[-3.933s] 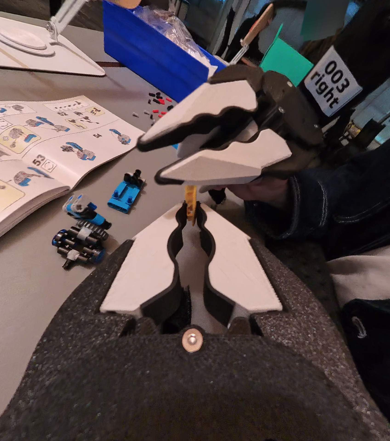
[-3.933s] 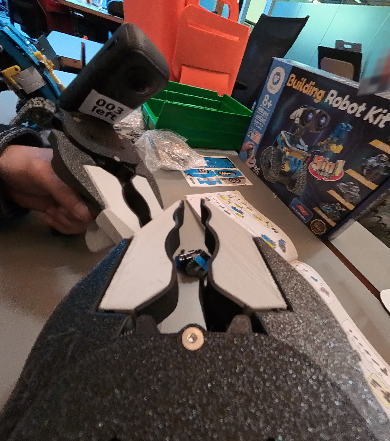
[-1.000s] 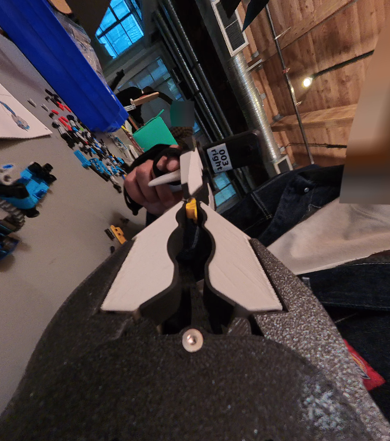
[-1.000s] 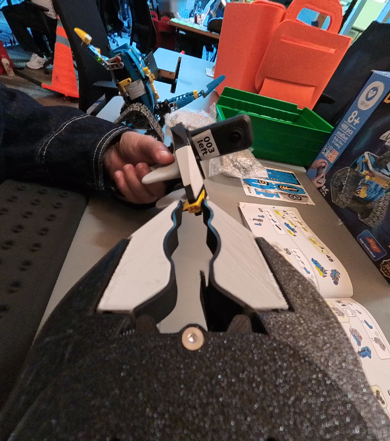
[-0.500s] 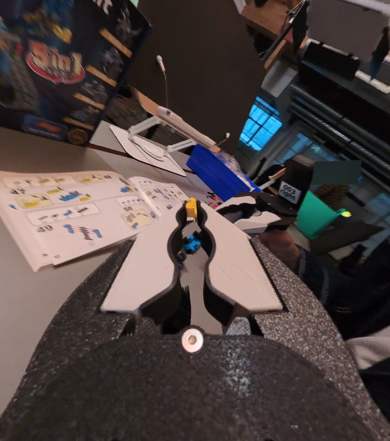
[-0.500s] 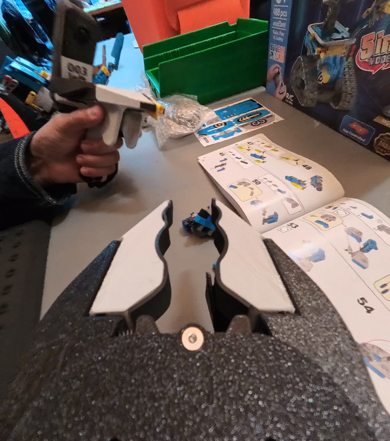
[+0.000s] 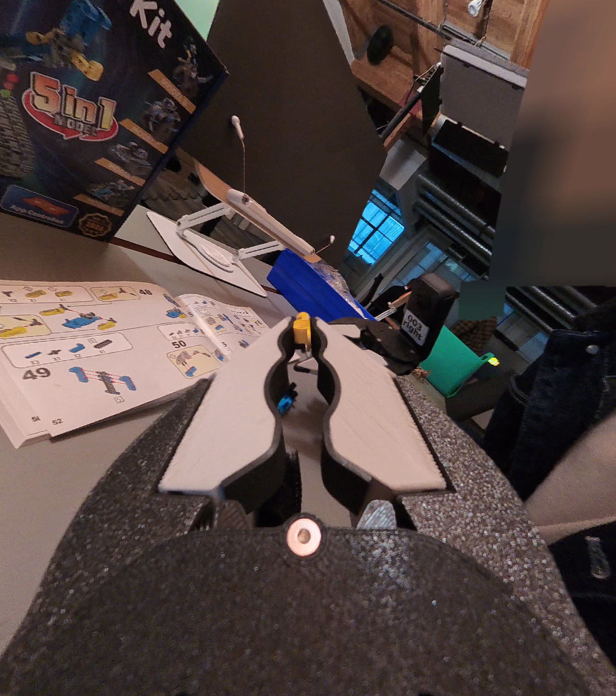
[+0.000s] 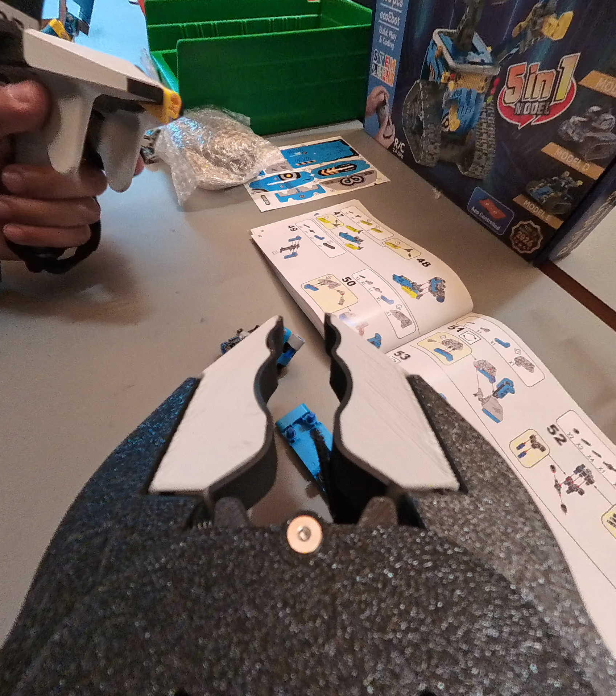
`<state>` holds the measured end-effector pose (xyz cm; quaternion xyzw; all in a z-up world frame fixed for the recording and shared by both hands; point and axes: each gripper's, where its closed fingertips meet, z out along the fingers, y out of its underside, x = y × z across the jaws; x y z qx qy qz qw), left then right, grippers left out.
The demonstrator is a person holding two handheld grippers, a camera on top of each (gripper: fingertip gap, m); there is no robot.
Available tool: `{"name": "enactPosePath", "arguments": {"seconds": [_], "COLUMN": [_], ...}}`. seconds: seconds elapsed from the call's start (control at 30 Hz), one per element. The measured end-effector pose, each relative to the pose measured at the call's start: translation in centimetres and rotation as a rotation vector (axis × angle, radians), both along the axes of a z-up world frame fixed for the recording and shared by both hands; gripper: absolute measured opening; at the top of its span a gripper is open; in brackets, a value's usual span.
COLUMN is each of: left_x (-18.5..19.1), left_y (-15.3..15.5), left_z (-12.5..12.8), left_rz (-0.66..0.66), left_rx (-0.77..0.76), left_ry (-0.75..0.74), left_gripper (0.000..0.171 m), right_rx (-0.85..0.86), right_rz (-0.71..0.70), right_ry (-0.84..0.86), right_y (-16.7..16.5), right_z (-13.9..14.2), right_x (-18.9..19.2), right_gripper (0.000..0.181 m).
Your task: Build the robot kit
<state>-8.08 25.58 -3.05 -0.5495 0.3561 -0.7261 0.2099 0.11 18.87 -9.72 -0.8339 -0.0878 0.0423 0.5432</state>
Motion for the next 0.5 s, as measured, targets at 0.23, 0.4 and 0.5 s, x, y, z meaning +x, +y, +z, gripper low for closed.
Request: {"name": "enactPosePath", "arguments": {"seconds": [0.23,0.4,0.5], "left_x": [0.6,0.8,0.9], "left_y": [-0.9,-1.4,-1.8], "left_z": [-0.8,-1.2,-1.2], "left_rz": [-0.033,-0.033,-0.047], "left_rx": [0.032,0.079,0.074], "left_ry": [0.042,0.073,0.072], "left_gripper": [0.007,0.007,0.007], "right_rx": [-0.052,-0.123,-0.288], "right_rz": [-0.038,-0.04,0.04], "right_ry": [0.069,0.033,0.075], "right_y": [-0.8,-7.4,-13.2], "right_z": [-0.2,0.6,-1.7], "right_x": [1.4,4.8,3.7], "right_gripper": [0.05,0.049,0.045]}}
